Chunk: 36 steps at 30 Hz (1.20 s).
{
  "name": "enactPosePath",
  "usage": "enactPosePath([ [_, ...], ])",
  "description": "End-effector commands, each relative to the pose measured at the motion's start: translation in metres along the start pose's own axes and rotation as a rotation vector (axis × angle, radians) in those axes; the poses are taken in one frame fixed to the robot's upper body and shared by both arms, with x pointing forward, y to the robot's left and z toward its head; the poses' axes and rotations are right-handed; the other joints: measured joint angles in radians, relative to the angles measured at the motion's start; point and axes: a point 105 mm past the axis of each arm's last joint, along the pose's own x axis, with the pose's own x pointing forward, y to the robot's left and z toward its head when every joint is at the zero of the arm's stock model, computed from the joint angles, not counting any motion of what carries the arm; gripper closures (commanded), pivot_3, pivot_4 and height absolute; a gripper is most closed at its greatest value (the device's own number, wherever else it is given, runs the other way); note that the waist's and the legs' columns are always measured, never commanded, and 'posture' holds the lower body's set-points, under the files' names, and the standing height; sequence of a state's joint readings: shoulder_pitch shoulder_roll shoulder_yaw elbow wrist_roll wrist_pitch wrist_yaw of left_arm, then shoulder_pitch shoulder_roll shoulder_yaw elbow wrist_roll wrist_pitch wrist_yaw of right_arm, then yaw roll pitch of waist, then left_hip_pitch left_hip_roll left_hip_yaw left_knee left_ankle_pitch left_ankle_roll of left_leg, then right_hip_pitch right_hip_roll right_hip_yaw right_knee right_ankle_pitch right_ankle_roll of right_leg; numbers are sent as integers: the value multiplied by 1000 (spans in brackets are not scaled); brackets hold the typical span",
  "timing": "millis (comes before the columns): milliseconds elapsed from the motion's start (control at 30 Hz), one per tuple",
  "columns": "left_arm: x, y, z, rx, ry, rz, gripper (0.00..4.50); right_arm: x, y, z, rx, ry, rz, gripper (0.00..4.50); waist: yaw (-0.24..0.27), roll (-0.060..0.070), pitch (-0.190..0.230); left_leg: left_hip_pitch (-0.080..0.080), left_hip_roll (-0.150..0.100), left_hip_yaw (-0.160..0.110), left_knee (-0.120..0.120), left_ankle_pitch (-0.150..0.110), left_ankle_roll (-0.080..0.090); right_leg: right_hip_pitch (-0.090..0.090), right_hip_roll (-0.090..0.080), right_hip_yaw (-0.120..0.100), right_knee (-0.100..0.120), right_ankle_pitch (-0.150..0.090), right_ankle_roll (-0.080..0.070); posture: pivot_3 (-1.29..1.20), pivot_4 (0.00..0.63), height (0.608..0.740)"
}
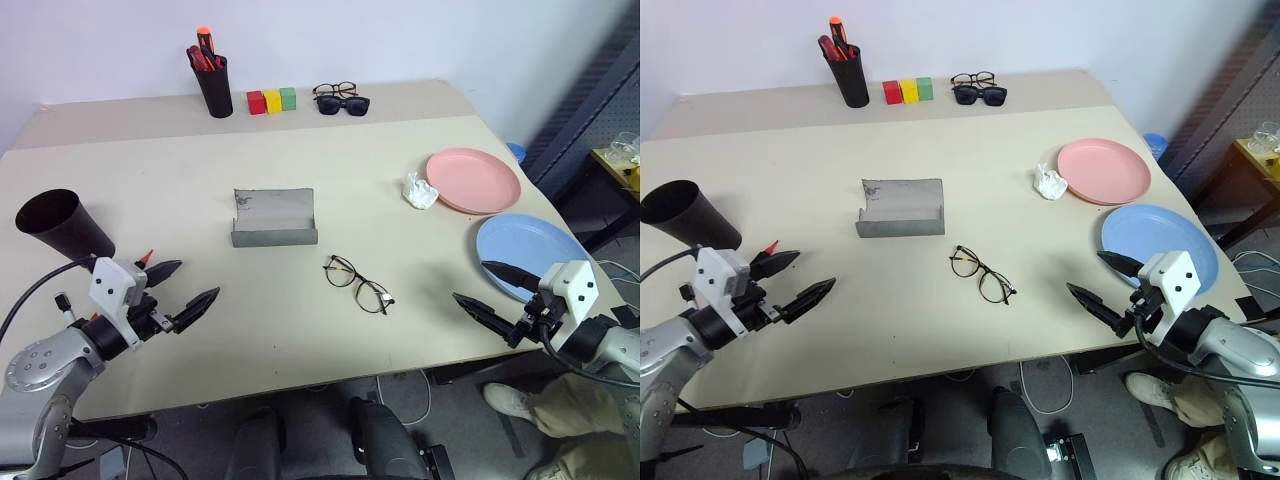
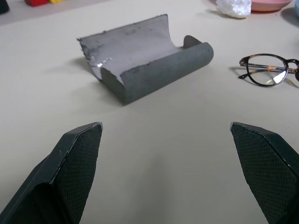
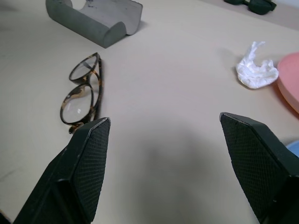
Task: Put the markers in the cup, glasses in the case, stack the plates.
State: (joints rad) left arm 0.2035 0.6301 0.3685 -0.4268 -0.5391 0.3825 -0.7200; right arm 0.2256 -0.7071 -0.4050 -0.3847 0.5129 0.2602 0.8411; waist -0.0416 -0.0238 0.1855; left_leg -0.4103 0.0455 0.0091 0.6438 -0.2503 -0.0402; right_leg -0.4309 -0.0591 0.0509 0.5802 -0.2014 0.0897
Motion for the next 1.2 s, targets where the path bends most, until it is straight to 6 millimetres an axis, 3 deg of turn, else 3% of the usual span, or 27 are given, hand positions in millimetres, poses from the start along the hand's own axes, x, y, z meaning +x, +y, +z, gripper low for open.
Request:
enactPosePath([
  [33,2,-5,10,31,-40,6,0,-6,-7,7,-37,-23,-33,692,1,0,0,0,0,0,0,0,0,0,0,0,0,0,0,0,150,740],
  [933,4,-4,12,28,-40,65,0,15,-7,12,-79,-56,14,692,0,0,0,3,2,-1,5,0,1,0,4,0,7,0,1,0,150,740],
  [1033,4,-2,12,18,-41,79,0,20,-3,14,-82,-69,42,692,0,0,0,3,2,-1,6,0,1,0,4,0,9,-1,1,0,150,740],
  [1200,7,19,14,-92,-28,268,0,41,20,35,-81,-186,212,692,-1,-1,0,4,2,-1,7,0,1,0,4,1,14,-2,4,0,150,740],
])
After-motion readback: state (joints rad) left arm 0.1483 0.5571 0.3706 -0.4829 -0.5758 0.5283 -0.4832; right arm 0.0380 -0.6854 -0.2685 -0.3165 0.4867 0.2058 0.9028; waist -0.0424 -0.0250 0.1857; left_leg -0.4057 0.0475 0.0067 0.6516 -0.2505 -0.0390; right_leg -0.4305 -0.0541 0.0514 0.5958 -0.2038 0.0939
